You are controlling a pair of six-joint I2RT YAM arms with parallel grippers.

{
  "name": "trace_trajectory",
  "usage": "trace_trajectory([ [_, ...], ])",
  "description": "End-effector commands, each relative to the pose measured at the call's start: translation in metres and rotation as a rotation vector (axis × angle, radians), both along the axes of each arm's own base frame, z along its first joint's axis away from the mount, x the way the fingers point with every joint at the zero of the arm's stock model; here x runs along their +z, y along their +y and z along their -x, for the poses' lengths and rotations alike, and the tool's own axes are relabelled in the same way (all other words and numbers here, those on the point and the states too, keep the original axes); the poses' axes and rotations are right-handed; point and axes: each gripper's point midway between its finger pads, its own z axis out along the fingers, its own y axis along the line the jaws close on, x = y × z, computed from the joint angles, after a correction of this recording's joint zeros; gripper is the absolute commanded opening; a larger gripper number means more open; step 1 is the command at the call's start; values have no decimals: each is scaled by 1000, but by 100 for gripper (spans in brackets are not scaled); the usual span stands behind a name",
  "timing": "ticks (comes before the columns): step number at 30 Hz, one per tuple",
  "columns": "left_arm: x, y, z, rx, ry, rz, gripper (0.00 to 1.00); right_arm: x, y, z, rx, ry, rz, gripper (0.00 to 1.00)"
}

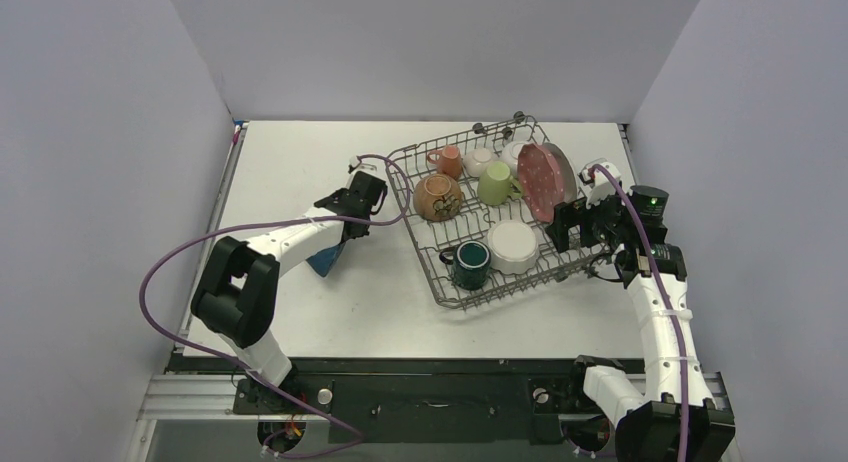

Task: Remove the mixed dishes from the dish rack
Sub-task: Place the plate at the center of the board.

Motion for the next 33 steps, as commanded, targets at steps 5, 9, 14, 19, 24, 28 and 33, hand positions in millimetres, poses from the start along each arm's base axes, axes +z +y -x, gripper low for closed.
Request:
trace_trajectory([
  [5, 10, -12, -14, 5, -51, 53, 21, 2, 2, -5, 20, -20, 6, 100],
  [9, 11, -13, -14, 5, -54, 65, 23, 1, 2, -5, 19, -19, 6, 100],
  [14, 12, -17, -14, 2, -58, 88, 27, -1, 2, -5, 18, -12, 6, 100],
  [19, 11, -20, -12, -3, -56, 116, 30, -2, 2, -6, 19, -8, 6, 100],
  [24, 11, -22, -11, -4, -59, 141, 34, -4, 1, -7, 15, -1, 9, 100],
  [28, 10, -24, -7, -6, -55, 162, 38, -4, 1, -7, 16, -1, 10, 100],
  [33, 11, -26, -4, -7, -58, 195, 40, -6, 0, -7, 15, 3, 15, 100],
])
